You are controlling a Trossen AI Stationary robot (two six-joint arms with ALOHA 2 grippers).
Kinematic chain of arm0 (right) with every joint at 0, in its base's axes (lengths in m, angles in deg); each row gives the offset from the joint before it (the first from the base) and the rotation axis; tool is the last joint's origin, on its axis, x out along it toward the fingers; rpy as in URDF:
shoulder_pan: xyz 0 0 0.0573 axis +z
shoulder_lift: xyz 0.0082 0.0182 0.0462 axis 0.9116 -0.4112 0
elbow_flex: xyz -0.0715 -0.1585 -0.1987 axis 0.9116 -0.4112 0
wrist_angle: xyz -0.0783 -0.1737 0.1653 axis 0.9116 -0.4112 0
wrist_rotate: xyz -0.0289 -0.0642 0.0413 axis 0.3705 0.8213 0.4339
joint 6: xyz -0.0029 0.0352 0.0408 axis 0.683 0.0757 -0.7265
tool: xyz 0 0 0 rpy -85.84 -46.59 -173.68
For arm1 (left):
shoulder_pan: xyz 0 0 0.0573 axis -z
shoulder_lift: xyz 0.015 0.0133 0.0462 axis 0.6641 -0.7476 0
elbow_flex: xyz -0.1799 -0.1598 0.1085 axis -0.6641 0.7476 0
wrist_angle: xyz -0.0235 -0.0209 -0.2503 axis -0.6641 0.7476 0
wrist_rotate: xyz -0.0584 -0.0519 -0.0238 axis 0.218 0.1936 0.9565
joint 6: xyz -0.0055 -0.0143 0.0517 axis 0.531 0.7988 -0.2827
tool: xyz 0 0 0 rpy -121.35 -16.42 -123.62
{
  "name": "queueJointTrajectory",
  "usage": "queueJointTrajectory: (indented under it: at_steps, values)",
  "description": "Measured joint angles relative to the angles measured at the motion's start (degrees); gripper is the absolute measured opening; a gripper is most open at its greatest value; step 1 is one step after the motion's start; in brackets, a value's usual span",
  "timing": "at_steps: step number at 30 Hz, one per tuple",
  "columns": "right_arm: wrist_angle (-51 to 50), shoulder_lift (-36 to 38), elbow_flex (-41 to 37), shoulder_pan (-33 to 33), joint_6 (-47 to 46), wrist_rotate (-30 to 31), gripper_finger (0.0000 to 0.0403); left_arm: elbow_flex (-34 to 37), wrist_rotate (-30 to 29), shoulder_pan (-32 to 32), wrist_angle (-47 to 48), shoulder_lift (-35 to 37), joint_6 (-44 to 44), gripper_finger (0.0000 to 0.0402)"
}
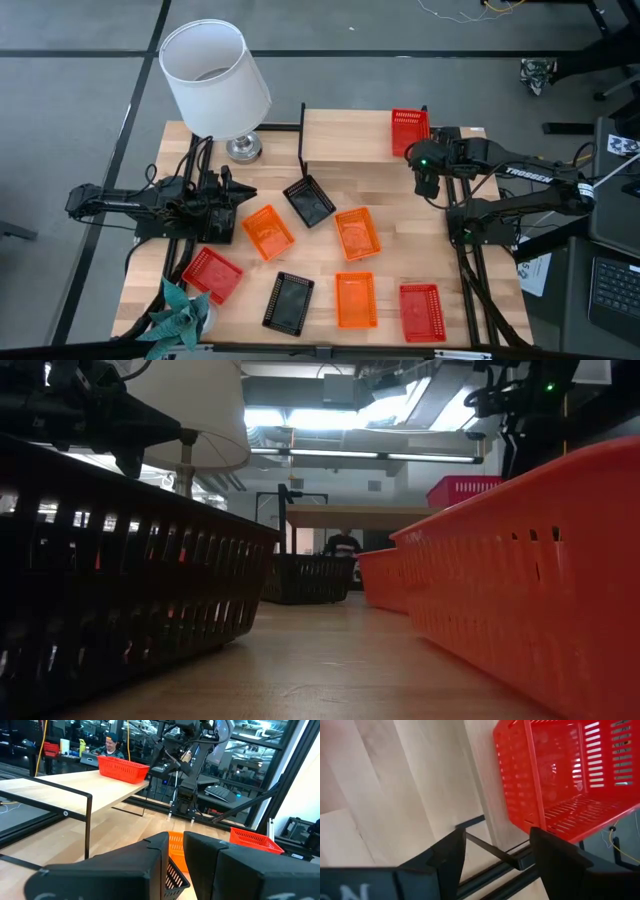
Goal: Stack baskets on shelf by color
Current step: Put the top red bin on the shelf, then put the top right black bin on the shelf
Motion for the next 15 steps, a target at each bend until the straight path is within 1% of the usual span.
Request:
queueJointTrajectory:
  at_steps: [3, 5, 7, 11, 15]
  values:
    - [0.0, 0.0, 0.0, 0.0, -1.2, -1.6, 0.0219, 0.0, 0.0, 0.0, 0.0, 0.0, 0.0, 0.0050]
    - [-0.3, 0.0, 0.3, 0.0, -2.9, -5.4, 0.0219, 0.0, 0.0, 0.0, 0.0, 0.0, 0.0, 0.0050]
    - [-0.8, 0.0, 1.1, 0.0, -5.1, -10.8, 0.0219, 0.0, 0.0, 0.0, 0.0, 0.0, 0.0, 0.0050]
    - [-4.2, 0.0, 4.0, 0.0, -12.7, -24.6, 0.0219, 0.0, 0.0, 0.0, 0.0, 0.0, 0.0, 0.0050]
    - [-6.7, 0.5, 5.5, 2.2, -23.6, -44.1, 0.0219, 0.0, 0.0, 0.0, 0.0, 0.0, 0.1, 0.0050]
